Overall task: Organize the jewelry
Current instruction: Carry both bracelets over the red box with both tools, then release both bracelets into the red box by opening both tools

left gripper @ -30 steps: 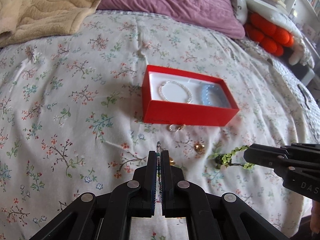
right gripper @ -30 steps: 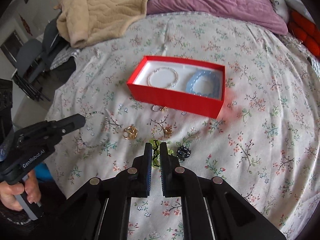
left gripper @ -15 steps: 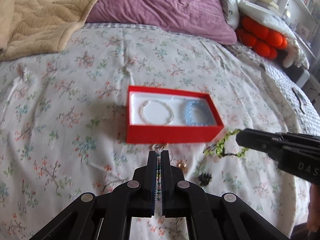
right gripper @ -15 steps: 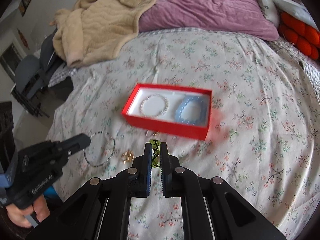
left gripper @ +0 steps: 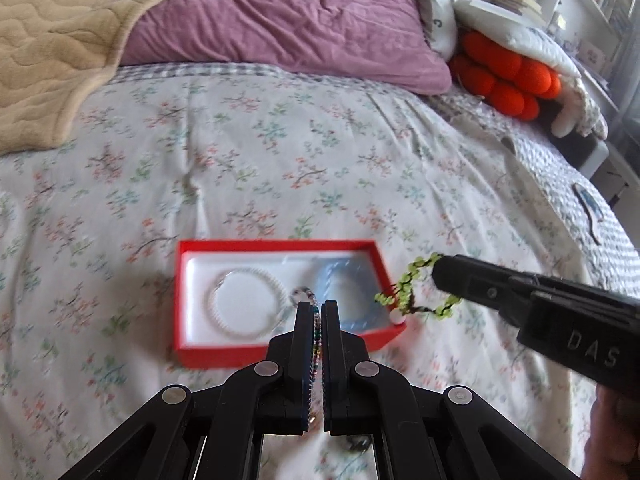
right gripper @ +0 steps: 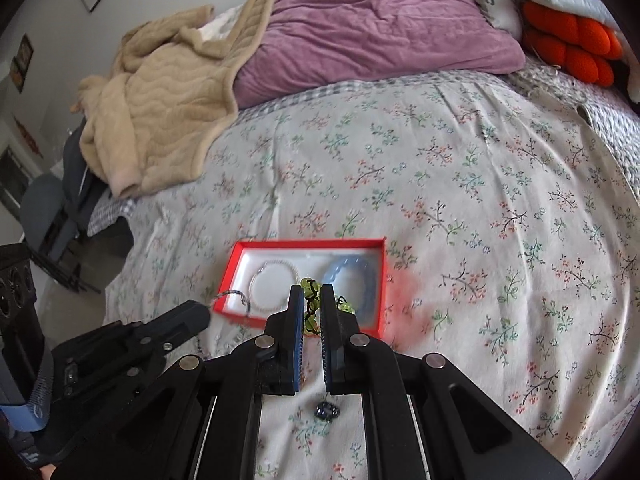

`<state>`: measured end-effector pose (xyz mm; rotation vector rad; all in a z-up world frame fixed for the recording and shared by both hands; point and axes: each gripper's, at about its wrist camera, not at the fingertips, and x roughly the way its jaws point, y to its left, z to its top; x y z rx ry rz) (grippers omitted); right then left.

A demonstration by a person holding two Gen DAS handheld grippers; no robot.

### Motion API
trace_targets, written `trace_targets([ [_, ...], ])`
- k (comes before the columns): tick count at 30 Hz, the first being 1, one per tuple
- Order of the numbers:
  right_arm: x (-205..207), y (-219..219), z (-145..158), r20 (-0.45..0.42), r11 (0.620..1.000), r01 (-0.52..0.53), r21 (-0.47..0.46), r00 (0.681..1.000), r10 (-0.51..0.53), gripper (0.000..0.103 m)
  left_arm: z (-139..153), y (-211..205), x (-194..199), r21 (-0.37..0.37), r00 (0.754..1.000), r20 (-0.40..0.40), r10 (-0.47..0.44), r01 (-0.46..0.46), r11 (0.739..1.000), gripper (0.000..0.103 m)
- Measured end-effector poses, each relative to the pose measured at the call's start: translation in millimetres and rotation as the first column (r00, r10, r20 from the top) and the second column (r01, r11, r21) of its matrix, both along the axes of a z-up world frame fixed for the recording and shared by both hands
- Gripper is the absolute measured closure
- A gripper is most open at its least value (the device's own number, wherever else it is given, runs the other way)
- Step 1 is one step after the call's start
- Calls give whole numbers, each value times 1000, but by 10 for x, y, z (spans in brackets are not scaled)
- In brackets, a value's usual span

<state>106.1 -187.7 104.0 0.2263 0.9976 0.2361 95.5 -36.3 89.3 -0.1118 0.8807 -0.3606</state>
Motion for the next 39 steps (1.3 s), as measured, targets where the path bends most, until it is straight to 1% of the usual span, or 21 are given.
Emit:
trace_targets([
  [3,63,-19,-19,-1,1000,14,7,1000,-14,95,-51,-65,135,-30,1000,-8,-13,13,999,103],
  [7,136,1,-82,-9,1000,18,-7,1000,-18,95,-215,-59,313,-60,999,-45,-9,7,998,103],
  [11,223,14,-181,-27,1000,22,-18,999,-22,95,-439,-16,453,-28,996,-83,14,-16,999,103],
  [13,250,16,-216,-31,999,24,-24,999,-25,95,-504,19,498,-20,995,-96,25,-27,999,103],
  [20,323,76,-312,-44,999,22,-34,999,-23,95,-630,159,596,94,995,-78,69,-62,994,103],
  [26,362,250,-380,-58,1000,-24,-19,998,23,95,-730,267,634,109,991,-98,86,-75,991,103],
  [27,364,282,-386,-60,999,-34,-11,998,33,95,-730,269,635,109,991,-101,87,-76,991,101],
  [28,364,317,-396,-61,999,-48,3,997,48,95,-724,277,632,112,991,-102,89,-77,991,96],
  [29,363,341,-400,-61,998,-56,8,997,56,95,-714,285,624,114,991,-100,90,-78,990,93],
  [31,366,378,-419,-59,998,-65,3,996,66,95,-693,292,600,125,991,-91,98,-86,988,79],
  [35,405,338,-524,-86,999,-49,-16,995,47,95,-654,293,537,153,992,-82,96,-83,985,74],
  [38,433,275,-588,-99,999,-28,-42,995,24,95,-633,289,486,169,993,-81,90,-75,983,66],
  [39,440,258,-601,-102,998,-21,-53,995,16,95,-624,289,468,175,993,-78,93,-78,981,62],
])
